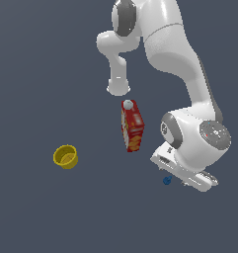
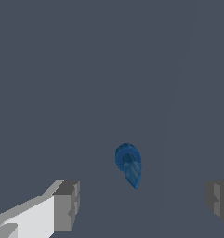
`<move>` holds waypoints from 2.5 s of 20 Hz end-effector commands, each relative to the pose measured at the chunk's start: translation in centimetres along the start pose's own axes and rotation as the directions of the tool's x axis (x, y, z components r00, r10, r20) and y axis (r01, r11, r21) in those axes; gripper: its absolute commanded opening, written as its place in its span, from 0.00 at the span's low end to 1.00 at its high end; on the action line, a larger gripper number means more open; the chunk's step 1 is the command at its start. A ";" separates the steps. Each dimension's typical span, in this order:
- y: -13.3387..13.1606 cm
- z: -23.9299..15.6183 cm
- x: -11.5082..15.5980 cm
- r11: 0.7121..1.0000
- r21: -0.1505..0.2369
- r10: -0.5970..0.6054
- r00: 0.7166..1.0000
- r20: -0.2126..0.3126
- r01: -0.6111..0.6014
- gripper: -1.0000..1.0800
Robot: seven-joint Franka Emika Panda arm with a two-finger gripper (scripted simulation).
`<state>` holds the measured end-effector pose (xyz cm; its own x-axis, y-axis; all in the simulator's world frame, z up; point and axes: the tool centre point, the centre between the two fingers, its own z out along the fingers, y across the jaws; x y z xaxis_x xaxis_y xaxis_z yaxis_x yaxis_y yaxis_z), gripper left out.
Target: Pick up a designated object from a clutter of objects.
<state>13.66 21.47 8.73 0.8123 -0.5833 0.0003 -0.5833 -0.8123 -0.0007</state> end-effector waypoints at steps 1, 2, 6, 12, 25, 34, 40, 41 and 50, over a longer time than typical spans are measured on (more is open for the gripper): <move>0.0 1.0 -0.1 1.000 -0.001 0.000 1.000 0.001 0.000 0.96; 0.1 1.6 0.0 1.000 -0.001 0.001 1.000 0.001 -0.001 0.96; 0.1 3.8 -0.1 1.000 -0.001 0.003 1.000 0.000 -0.003 0.96; 0.0 4.5 0.0 1.000 -0.001 0.003 1.000 0.000 -0.003 0.96; 0.0 4.5 0.0 1.000 -0.001 0.003 1.000 0.000 -0.003 0.00; 1.3 3.6 0.0 1.000 -0.001 0.003 1.000 0.000 -0.003 0.00; 3.7 2.0 0.1 1.000 -0.001 0.003 1.000 0.000 -0.003 0.00; 4.2 1.6 0.2 1.000 -0.001 0.003 1.000 0.000 -0.003 0.00; 10.6 -2.8 0.4 1.000 -0.001 0.003 1.000 0.000 -0.003 0.00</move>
<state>8.52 13.67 10.70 0.8104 -0.5858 -0.0004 -0.5858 -0.8104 0.0006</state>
